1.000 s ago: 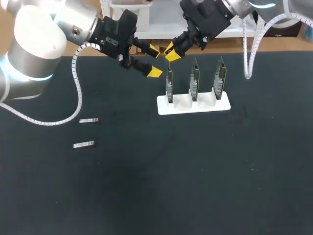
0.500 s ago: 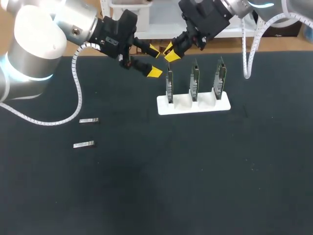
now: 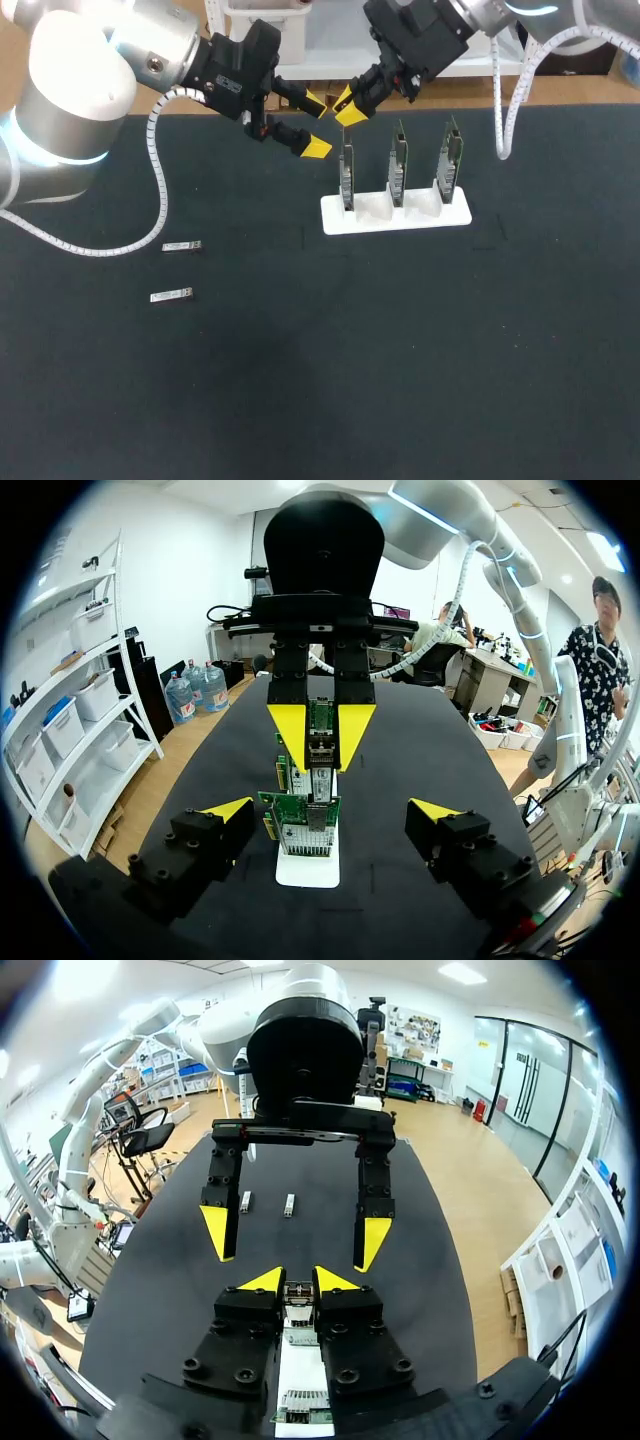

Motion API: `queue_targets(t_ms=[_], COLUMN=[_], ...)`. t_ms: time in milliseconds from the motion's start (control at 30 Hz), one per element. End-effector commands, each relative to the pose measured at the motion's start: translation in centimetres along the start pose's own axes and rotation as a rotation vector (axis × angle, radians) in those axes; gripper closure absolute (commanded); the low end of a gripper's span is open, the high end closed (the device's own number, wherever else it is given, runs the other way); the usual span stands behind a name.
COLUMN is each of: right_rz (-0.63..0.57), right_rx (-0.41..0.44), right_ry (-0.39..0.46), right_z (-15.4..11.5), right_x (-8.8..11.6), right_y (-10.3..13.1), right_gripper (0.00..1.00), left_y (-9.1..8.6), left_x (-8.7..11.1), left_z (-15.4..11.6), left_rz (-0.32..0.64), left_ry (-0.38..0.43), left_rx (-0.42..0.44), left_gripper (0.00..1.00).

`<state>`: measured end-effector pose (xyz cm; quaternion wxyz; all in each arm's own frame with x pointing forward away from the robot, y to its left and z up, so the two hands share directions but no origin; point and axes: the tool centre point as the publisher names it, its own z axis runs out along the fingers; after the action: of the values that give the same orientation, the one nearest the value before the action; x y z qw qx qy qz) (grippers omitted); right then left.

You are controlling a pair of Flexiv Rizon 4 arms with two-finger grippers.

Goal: Pick up the optical module with the left hand, and insert it into the network port with the right hand.

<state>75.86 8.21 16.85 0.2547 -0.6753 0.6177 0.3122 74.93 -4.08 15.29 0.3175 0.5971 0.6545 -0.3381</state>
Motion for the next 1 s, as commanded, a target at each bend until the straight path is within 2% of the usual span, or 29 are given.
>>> queue_targets(t_ms=[33,500,1000], right_rz=[-0.005,-0.024,-0.026], right_rx=[-0.007,-0.007,-0.011], right_ry=[-0.006,-0.017,-0.008], right_z=[0.13,-0.52,-0.09], right_x=[0.05,-0.28,0.02], right_y=[-0.15,-0.1,0.0], right_gripper=[1.0,1.0,1.0], left_y=[0.21,0.21,0.21], left_x=[-0.08,-0.08,-0.08], left_z=[0.04,0.04,0.04], left_rz=[0.0,0.0,0.0], left_ry=[0.004,0.004,0.004], left_rx=[0.004,0.004,0.004], left_gripper=[0.0,0.0,0.0])
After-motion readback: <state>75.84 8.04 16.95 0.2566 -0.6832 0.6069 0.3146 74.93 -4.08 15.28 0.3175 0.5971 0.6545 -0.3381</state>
